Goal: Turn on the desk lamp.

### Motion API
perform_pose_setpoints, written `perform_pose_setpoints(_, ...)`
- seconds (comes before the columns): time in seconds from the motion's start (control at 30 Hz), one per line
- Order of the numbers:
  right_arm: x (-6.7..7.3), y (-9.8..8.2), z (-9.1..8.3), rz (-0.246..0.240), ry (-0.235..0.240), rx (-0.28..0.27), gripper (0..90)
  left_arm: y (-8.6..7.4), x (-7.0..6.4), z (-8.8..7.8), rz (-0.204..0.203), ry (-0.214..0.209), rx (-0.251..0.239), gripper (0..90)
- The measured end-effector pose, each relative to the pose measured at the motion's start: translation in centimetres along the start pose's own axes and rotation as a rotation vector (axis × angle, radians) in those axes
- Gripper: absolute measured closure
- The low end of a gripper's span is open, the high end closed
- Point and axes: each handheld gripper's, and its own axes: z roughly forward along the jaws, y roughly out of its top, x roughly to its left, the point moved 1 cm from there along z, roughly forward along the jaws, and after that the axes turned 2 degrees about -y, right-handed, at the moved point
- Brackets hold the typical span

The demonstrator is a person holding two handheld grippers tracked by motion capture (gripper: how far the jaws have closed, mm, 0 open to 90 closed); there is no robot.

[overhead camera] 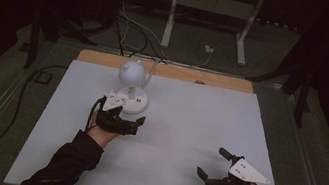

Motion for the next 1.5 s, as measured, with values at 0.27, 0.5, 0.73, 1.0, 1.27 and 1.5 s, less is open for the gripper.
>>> perform_pose_setpoints(0.27, 0.0, 0.0, 0.0, 0.000, 0.000, 0.001, 0.0, 0.4, -0.3, 0.7, 0.012, 0.038, -0.017, 0.3)
perform_pose_setpoints(0.5, 0.0, 0.0, 0.0, 0.003, 0.001, 0.001, 0.0, 0.4, -0.5, 1.6, 0.007, 0.099, -0.002, 1.6)
perform_pose_setpoints(0.73, 0.0, 0.0, 0.0, 0.003, 0.001, -0.003, 0.0, 0.2, 0.2, 2.6, -0.022, 0.151, 0.008, 3.7)
perform_pose_setpoints(1.0, 0.0, 0.0, 0.0, 0.003, 0.001, -0.002, 0.0, 0.0, 0.7, 3.6, -0.042, 0.239, 0.021, 12.0)
perform_pose_setpoints(1.27, -0.1, -0.1, 0.0, 0.006, 0.001, 0.000, 0.0, -0.1, 1.0, 4.3, -0.031, 0.287, 0.018, 24.0)
perform_pose_setpoints(1.5, -0.1, -0.1, 0.0, 0.008, 0.001, -0.001, 0.0, -0.2, 1.0, 4.8, -0.003, 0.311, 0.026, 46.9)
